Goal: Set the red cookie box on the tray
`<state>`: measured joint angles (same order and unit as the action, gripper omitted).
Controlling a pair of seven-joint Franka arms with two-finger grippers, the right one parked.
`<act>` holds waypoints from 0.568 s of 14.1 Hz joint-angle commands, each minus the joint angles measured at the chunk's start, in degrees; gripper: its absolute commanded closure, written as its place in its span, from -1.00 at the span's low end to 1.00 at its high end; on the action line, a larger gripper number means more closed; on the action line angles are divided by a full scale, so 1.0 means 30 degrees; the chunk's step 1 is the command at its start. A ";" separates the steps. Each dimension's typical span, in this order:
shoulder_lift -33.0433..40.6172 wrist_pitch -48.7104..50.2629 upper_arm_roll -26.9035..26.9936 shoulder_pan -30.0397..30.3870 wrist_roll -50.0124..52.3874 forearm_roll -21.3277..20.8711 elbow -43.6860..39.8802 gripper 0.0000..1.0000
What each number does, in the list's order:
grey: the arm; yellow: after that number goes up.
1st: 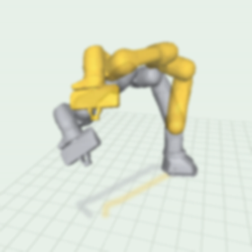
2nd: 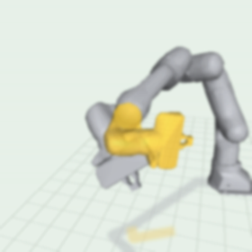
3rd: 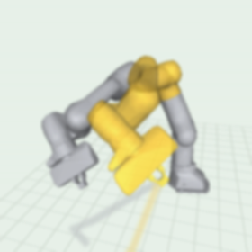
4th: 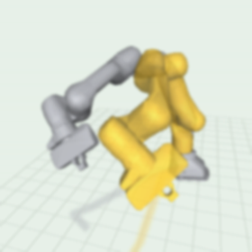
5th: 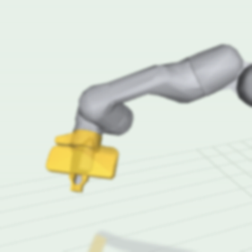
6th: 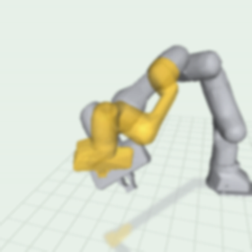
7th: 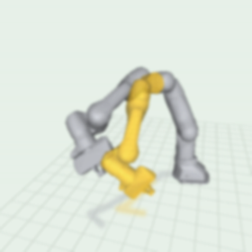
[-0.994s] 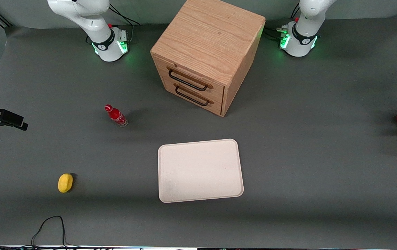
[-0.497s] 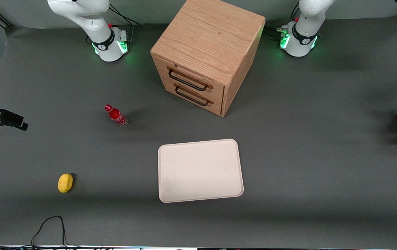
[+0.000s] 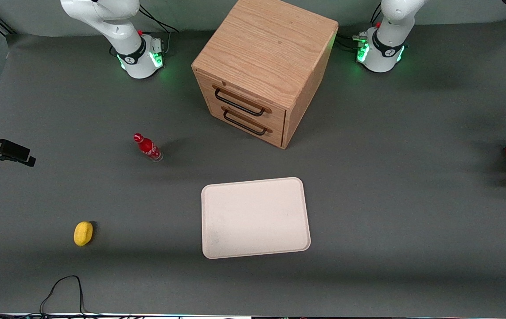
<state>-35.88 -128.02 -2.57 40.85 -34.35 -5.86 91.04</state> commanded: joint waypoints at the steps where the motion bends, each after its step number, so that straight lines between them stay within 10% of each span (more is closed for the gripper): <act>1: -0.0257 0.0106 0.0125 -0.0229 -0.0064 0.0020 -0.0053 1.00; 8: 0.0208 0.0746 0.0125 -0.0551 0.0171 -0.0066 -0.0344 1.00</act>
<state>-35.92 -127.52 -2.55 40.25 -34.24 -5.86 90.89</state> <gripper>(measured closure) 0.982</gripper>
